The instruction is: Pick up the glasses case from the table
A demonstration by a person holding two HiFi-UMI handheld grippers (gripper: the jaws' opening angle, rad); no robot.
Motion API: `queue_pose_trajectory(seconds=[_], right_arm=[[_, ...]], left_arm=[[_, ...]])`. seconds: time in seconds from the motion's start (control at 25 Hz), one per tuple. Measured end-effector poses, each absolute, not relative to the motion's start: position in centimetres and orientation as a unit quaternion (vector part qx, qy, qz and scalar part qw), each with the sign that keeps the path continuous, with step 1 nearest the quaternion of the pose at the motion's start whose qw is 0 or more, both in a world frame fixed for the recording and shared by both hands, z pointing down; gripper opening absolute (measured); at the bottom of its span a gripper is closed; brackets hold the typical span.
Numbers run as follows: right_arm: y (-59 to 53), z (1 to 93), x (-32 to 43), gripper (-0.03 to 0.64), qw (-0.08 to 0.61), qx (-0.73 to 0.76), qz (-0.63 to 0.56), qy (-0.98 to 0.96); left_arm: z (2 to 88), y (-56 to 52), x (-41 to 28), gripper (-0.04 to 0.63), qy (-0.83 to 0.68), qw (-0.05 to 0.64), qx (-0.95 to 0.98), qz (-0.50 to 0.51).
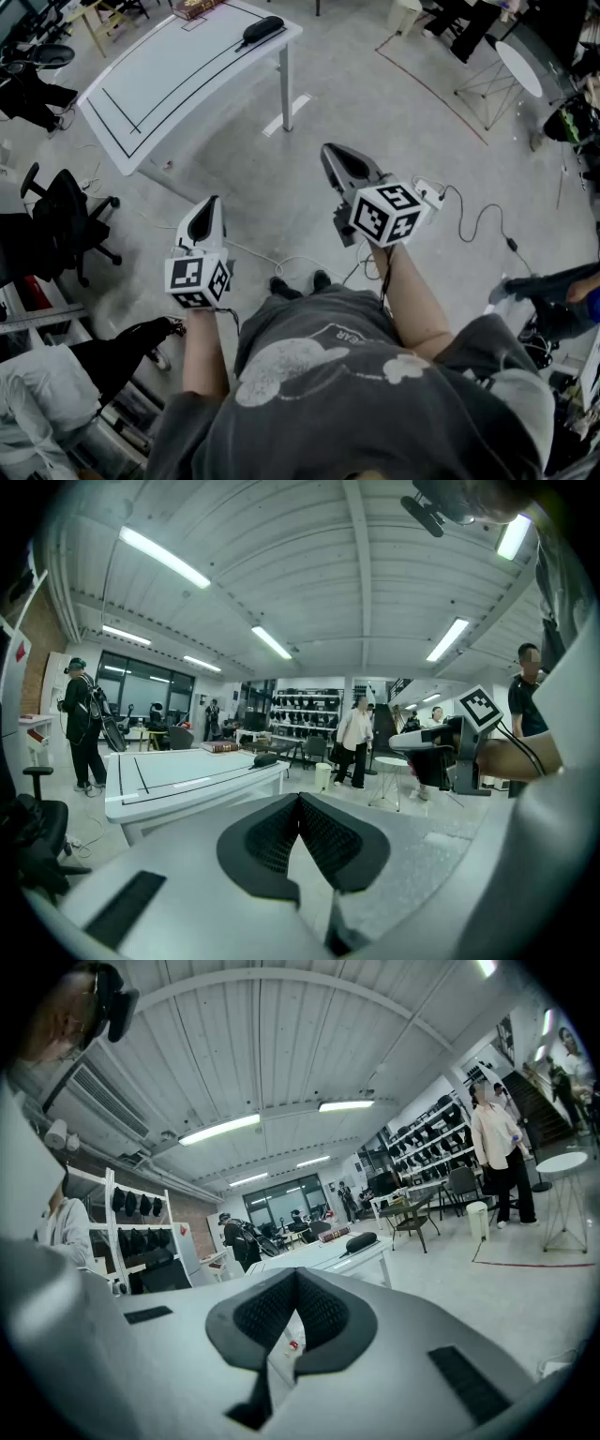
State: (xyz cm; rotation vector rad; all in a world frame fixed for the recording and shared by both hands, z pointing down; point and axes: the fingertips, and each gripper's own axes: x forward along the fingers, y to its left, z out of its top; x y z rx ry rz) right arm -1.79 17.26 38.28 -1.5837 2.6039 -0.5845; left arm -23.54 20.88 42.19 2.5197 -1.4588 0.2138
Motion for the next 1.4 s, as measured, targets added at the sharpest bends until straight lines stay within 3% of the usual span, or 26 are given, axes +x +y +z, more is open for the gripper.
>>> queue_pose_trajectory(seconds=[0.48, 0.88, 1.4], right_arm=[[17.5, 38.4, -5.4, -0.002, 0.004, -0.506, -0.164, 0.847], [16.7, 39.8, -2.7, 0.000, 0.059, -0.527, -0.203, 0.823], [1.4, 43.9, 0.4, 0.000, 0.017, -0.492, -0.211, 0.844]], left_arm=[[42.5, 21.6, -26.3, 0.003, -0.493, 0.110, 0.862, 0.051], [43.2, 20.7, -25.4, 0.003, -0.477, 0.106, 0.871, 0.060], [44.9, 8.9, -22.4, 0.003, -0.525, 0.115, 0.839, 0.086]])
